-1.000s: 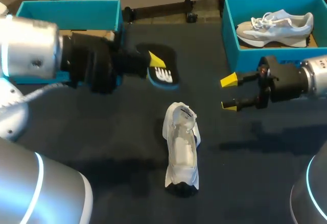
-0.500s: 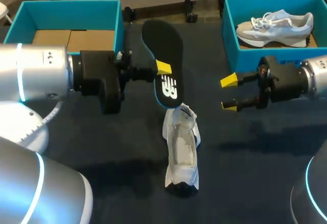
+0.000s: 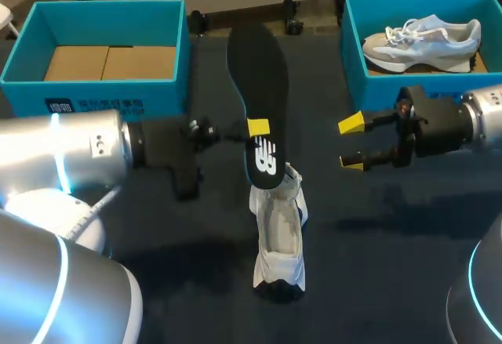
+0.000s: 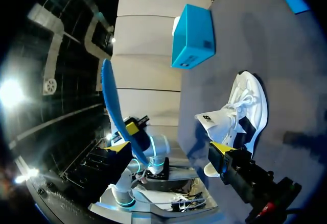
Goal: Take the shoe out of the shoebox, open the shoe tongue, remove and reinsert the insole, then place the shoe into the shoebox
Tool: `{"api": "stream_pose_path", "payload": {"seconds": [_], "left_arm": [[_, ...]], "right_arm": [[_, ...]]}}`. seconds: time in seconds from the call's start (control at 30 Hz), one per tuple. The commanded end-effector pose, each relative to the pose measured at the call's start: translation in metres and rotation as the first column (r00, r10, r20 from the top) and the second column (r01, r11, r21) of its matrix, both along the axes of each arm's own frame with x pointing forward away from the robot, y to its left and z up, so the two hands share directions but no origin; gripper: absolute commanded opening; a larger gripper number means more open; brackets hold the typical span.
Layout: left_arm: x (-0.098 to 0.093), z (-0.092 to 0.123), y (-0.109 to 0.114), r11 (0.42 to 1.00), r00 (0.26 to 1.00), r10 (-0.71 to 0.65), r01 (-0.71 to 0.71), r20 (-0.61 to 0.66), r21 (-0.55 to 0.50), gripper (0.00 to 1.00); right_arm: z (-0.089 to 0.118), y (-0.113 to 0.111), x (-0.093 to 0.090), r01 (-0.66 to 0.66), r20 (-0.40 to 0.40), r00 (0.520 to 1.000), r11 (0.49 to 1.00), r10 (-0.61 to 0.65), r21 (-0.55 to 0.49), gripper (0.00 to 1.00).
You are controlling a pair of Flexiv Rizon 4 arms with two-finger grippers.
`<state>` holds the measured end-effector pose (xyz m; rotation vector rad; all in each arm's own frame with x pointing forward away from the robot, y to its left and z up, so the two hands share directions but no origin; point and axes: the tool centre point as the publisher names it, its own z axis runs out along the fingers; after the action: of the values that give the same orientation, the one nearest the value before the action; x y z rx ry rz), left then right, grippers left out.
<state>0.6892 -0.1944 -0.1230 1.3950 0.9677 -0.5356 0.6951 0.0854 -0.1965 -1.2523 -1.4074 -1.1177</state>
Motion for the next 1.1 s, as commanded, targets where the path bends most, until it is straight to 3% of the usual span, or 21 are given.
{"api": "stream_pose_path", "payload": {"seconds": [0.03, 0.6, 1.1], "left_arm": [[0.006, -0.013, -0.006, 0.99, 1.0, -0.017, 0.014, -0.017, -0.141, 0.0], [0.01, -0.031, -0.012, 0.991, 0.99, 0.008, -0.027, -0.142, -0.13, 0.0], [0.027, -0.047, -0.019, 0.993, 0.98, 0.036, -0.058, -0.198, -0.103, 0.0]], "right_arm": [[0.0, 0.002, 0.003, -0.008, 0.01, 1.0, 1.0, 0.008, -0.001, 1.0], [0.017, 0.029, 0.038, -0.029, 0.197, 0.98, 0.998, 0.038, -0.047, 1.0], [0.023, 0.061, 0.045, -0.056, 0.219, 0.973, 0.995, 0.073, -0.081, 1.0]]}}
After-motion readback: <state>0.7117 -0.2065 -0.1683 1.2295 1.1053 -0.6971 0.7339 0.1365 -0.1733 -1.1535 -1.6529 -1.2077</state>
